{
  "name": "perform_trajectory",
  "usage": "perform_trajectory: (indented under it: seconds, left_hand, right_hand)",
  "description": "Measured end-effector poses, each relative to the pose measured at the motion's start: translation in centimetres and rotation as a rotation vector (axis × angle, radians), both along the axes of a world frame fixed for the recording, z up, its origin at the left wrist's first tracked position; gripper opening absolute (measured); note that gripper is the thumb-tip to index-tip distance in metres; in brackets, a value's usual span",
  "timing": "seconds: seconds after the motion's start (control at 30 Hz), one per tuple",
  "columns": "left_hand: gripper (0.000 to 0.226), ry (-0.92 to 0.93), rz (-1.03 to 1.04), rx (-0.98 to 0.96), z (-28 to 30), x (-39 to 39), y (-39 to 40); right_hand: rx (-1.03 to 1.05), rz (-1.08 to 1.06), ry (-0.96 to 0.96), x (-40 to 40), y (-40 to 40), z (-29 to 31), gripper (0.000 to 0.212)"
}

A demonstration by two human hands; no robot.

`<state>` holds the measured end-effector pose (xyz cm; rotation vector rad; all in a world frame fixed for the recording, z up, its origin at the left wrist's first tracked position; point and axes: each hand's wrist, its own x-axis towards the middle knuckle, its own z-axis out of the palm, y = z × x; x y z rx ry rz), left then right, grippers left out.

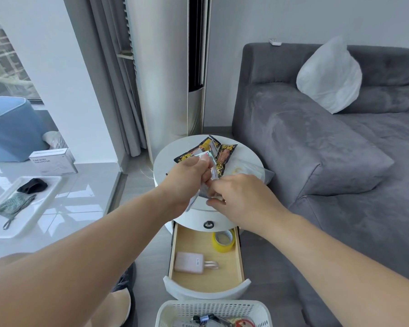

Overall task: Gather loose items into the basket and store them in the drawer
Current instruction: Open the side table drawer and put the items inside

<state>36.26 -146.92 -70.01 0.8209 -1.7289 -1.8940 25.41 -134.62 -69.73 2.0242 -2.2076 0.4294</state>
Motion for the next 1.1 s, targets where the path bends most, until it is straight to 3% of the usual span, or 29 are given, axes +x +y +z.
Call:
perform_trajectory:
  seconds: [0.1, 0.2, 0.3, 0.43, 0.57, 0.7, 0.8, 0.97, 1.1]
  left_hand:
    - [0.034, 0.03, -0.018, -0.006, 0.0, -0.1, -0.2]
    - [0.035, -0.007, 0.077, -0.038, 0.0, -0.2, -0.5]
    - [0.034, -0.092, 0.206, -0.191, 0.0, 0.0, -1.1]
    - [0.035, -0.114, 0.101, -0.258, 0.1, 0.2, -0.6]
    - [0.034, 0.001, -0.046, -0.042, -0.1, 0.1, -0.1]
    - [0.031, 0.091, -0.041, 0.165, 0.0, 0.1, -0.3]
    - [0.031, 0.105, -0.016, 0.238, 0.2, 0.1, -0.2]
    - [0.032, 0.137, -0.016, 0.303, 0.0, -0.2, -0.3]
    - [0.03, 0.12, 0.034, 0.391, 0.0, -0.2, -0.6]
  right_hand:
    - [0.005, -0.025, -0.123, -0.3, -0.1, -0.3, 0.011]
    - [0.16, -0.033, -0.006, -1.1, 0.0, -0.2, 0.023]
    - [0.276, -0.009, 0.048, -1.8, 0.1, -0.2, 0.027]
    - [0.157, 0.024, -0.326, -0.6, 0.3, 0.5, 0.019]
    - [0.112, -0.027, -0.66, -0.1, 0.1, 0.5, 0.017]
    - [0.069, -0.001, -0.823, -0.6, -0.2, 0.6, 0.01]
    - [0.08, 0.019, -0.805, -0.6, -0.1, 0.5, 0.011]
    - [-0.046, -0.033, -0.493, 0.2, 0.1, 0.2, 0.012]
    - [-0.056, 0.097, -0.323, -0.1, 0.2, 0.1, 0.021]
